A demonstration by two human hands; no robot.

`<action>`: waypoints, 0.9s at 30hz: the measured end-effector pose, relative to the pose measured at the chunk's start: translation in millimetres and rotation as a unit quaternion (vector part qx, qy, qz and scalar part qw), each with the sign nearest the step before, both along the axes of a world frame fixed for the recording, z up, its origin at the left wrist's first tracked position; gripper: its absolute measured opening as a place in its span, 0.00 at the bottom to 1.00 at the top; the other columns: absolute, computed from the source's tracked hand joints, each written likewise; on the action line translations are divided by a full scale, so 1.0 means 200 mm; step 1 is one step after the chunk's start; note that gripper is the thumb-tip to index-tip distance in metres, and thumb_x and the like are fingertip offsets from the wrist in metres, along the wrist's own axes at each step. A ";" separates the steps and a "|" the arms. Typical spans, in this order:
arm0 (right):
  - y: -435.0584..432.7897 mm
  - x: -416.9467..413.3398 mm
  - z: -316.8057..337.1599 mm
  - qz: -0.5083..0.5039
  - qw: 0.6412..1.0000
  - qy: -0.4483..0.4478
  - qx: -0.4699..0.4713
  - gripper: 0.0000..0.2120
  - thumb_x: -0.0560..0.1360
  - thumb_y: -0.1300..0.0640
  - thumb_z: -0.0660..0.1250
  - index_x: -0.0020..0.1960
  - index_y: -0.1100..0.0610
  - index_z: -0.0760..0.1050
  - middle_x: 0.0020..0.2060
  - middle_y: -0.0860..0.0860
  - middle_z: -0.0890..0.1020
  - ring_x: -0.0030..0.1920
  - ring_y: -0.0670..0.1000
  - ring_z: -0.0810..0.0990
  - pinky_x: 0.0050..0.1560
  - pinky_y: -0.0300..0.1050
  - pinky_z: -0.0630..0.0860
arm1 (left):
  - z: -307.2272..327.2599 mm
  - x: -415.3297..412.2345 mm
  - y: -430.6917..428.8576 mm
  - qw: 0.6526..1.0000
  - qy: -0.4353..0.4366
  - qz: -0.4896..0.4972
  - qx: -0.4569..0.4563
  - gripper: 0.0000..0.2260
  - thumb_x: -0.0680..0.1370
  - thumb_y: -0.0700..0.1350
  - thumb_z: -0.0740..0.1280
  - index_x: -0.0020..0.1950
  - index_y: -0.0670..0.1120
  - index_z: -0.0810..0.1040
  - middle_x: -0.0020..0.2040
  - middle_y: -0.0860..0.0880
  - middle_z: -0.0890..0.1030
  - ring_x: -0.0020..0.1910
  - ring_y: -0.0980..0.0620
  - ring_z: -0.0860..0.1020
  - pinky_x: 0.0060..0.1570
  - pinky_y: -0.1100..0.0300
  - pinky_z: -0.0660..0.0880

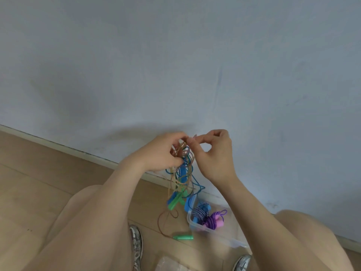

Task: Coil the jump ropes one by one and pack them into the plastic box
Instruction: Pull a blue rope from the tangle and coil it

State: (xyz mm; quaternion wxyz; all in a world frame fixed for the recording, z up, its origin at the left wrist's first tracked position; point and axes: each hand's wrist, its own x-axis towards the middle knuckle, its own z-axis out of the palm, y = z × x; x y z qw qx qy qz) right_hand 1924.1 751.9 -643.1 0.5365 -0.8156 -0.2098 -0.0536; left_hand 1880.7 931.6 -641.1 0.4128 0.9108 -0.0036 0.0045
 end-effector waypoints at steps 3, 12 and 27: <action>-0.02 0.00 0.05 0.054 0.991 0.069 0.103 0.15 0.86 0.54 0.63 0.44 0.61 0.79 0.32 0.52 0.82 0.37 0.53 0.82 0.42 0.52 0.80 | 0.00 0.00 -0.01 0.995 0.047 -0.004 0.085 0.20 0.72 0.38 0.74 0.59 0.58 0.80 0.40 0.55 0.79 0.35 0.59 0.76 0.37 0.62 0.71; -0.09 0.07 0.16 0.114 0.770 0.418 0.469 0.16 0.88 0.49 0.56 0.44 0.52 0.70 0.29 0.46 0.67 0.24 0.45 0.61 0.24 0.36 0.60 | -0.08 0.01 0.02 0.963 0.177 -0.008 0.204 0.16 0.80 0.54 0.73 0.66 0.53 0.81 0.52 0.54 0.78 0.50 0.52 0.77 0.46 0.60 0.72; -0.10 0.07 0.02 0.076 0.980 -0.004 -0.183 0.19 0.84 0.62 0.56 0.67 0.51 0.79 0.41 0.49 0.85 0.44 0.53 0.83 0.43 0.36 0.76 | -0.04 0.00 -0.02 0.962 0.164 0.054 0.212 0.08 0.76 0.47 0.68 0.53 0.47 0.82 0.51 0.47 0.84 0.53 0.43 0.82 0.54 0.48 0.80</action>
